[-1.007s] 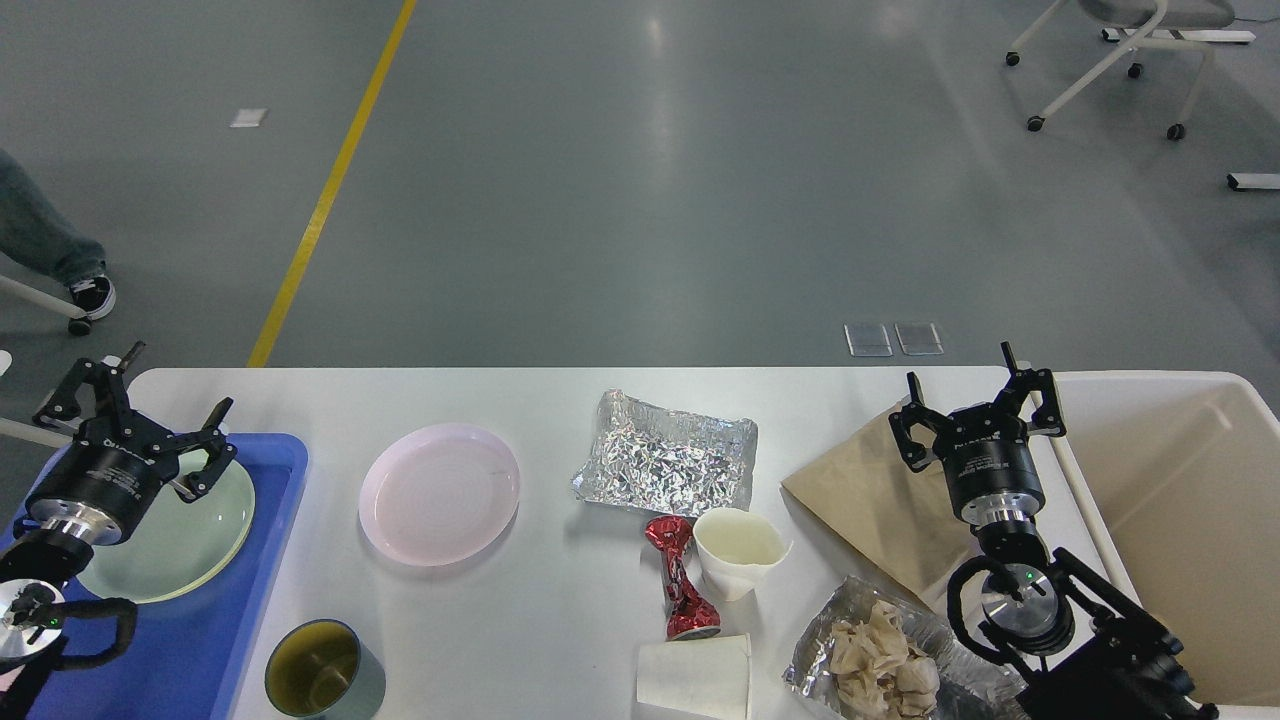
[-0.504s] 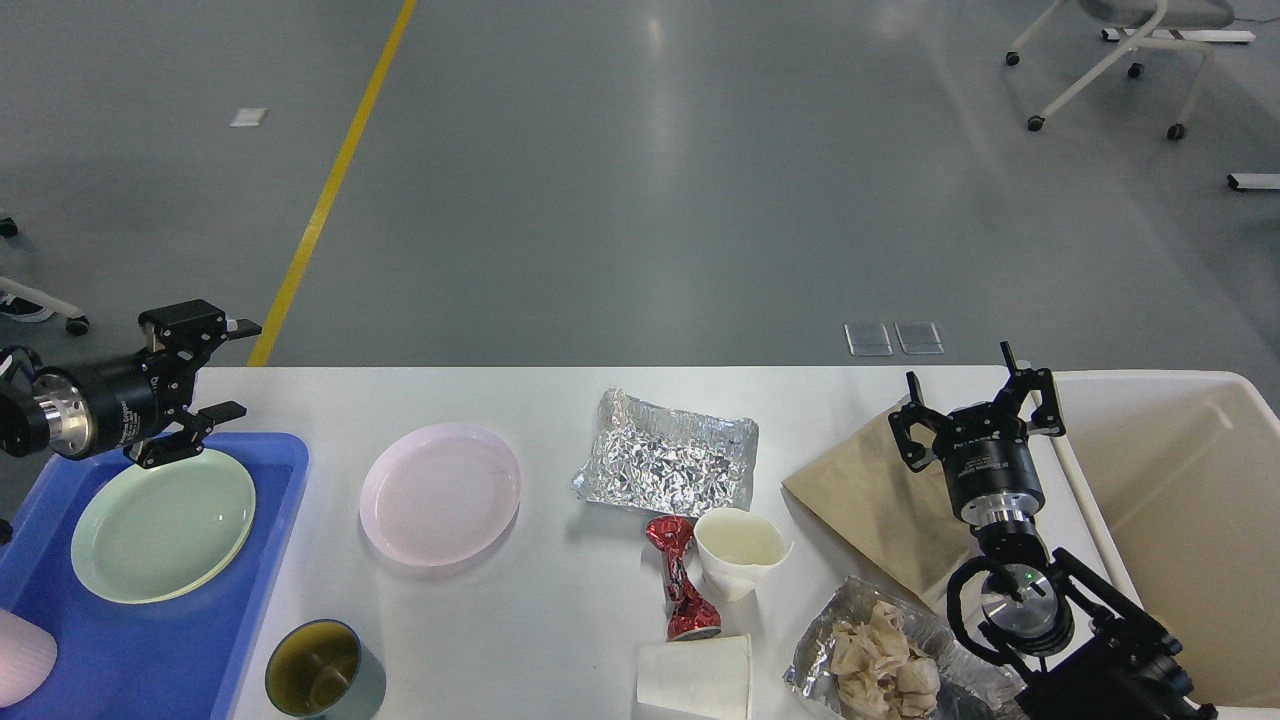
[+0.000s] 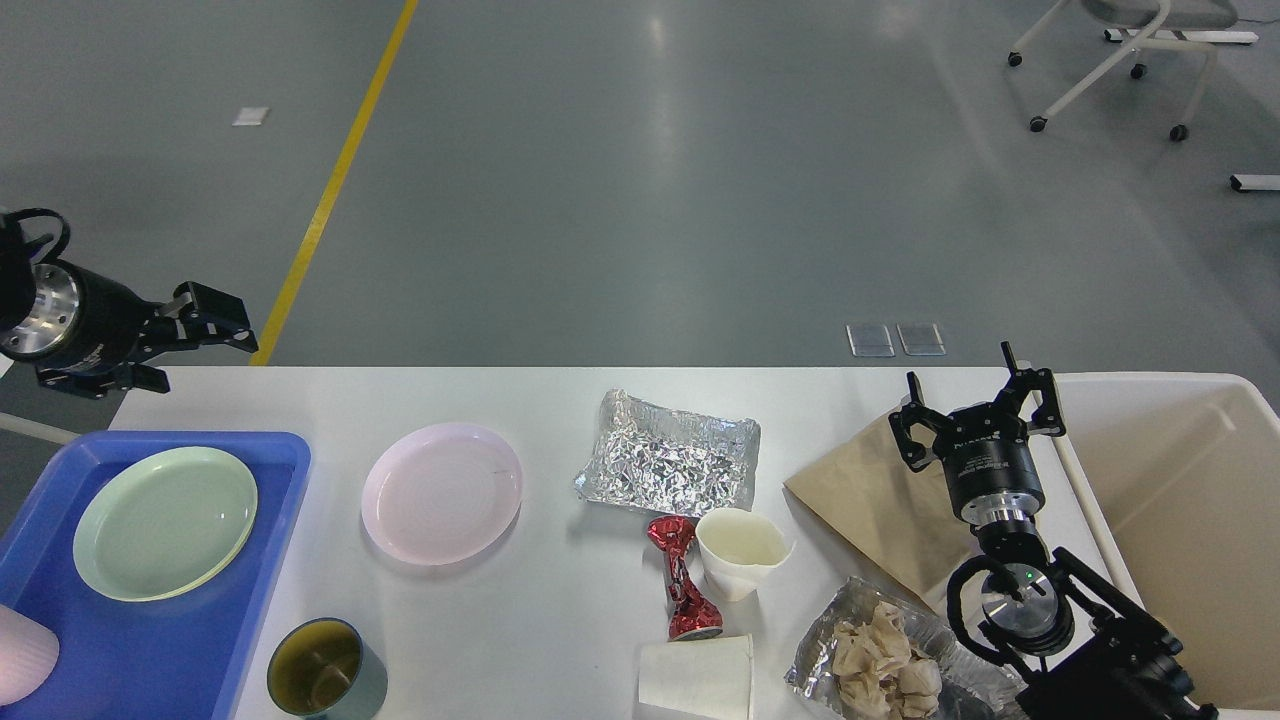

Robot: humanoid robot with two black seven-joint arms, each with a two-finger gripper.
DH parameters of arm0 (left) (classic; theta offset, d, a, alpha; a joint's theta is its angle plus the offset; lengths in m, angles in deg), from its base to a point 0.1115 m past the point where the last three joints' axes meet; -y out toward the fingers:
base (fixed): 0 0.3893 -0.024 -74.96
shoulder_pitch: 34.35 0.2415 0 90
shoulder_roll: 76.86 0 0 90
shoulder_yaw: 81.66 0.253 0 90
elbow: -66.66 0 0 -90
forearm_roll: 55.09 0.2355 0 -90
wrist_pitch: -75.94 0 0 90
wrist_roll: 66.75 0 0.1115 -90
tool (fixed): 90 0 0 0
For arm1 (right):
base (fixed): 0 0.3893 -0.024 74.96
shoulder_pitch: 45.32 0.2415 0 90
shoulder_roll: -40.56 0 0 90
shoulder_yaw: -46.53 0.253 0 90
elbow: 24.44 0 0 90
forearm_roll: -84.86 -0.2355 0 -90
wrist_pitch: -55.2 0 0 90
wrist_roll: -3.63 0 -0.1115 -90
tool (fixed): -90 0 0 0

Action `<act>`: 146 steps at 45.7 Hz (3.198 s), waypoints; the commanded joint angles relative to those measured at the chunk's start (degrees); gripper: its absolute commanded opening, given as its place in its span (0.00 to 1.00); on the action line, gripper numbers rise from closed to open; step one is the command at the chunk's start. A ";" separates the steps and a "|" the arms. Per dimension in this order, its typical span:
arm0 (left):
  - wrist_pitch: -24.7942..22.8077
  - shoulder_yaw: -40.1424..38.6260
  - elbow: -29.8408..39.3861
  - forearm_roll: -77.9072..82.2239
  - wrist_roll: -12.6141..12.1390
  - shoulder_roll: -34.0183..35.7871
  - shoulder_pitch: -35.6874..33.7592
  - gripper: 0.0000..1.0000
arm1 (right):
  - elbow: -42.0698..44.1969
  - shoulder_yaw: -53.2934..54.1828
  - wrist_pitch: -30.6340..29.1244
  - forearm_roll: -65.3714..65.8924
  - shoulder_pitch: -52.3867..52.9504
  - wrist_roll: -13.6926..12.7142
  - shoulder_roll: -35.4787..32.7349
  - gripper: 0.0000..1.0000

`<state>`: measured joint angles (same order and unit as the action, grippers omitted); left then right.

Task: Tidy desktop
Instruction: 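Raise the left gripper up and away from the blue tray, then lower the left gripper toward the dark olive cup beside the tray, then close the left gripper around the dark olive cup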

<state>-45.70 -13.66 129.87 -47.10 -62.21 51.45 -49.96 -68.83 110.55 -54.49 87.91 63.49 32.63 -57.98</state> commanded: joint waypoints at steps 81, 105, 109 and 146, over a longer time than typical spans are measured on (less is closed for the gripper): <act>-10.90 13.40 34.96 -9.75 -4.10 -19.25 -30.72 0.92 | 0.00 -0.04 0.00 0.02 0.00 0.00 0.02 1.00; 10.37 9.00 29.16 10.91 -3.93 -11.59 1.02 0.80 | 0.00 -0.04 0.00 0.02 0.00 0.00 0.02 1.00; 10.90 8.65 28.90 12.93 -4.01 -11.51 2.16 0.76 | 0.00 0.05 0.00 0.02 0.00 0.00 0.10 1.00; 14.76 3.11 15.90 13.73 -4.63 -15.46 18.51 0.76 | 0.00 -0.04 0.00 0.02 0.00 0.00 0.02 1.00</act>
<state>-31.65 -10.35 147.29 -33.31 -66.83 36.77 -33.14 -68.82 110.57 -54.49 87.93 63.49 32.63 -57.95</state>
